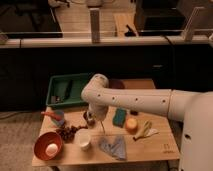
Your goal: Place fork in red bowl
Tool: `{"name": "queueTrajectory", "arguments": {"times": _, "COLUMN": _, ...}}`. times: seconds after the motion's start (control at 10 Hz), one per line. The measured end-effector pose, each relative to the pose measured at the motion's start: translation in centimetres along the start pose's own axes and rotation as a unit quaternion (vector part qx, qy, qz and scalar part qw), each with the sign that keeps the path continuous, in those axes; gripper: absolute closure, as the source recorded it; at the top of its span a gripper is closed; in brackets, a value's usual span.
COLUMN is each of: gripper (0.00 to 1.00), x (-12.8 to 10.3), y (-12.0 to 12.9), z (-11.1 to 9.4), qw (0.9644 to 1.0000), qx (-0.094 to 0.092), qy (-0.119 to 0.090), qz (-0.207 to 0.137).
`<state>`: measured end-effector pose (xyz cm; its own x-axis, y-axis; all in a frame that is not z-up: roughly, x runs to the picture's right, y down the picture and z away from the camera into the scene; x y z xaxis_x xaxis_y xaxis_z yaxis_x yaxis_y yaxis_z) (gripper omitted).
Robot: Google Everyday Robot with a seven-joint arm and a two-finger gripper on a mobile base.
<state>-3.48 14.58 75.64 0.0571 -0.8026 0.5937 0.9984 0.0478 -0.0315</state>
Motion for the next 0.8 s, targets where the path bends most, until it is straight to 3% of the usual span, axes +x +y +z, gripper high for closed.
{"name": "queueTrajectory", "arguments": {"times": 0.3, "gripper": 1.0, "x": -1.2, "y": -0.8, "z": -2.3, "qw": 0.9983, "qx": 0.04, "qy": -0.013, "qz": -0.041}}
{"name": "queueTrajectory", "arguments": {"times": 0.8, "gripper": 1.0, "x": -1.8, "y": -2.9, "z": -5.1, "qw": 0.9928, "qx": 0.079, "qy": -0.022, "qz": -0.087}}
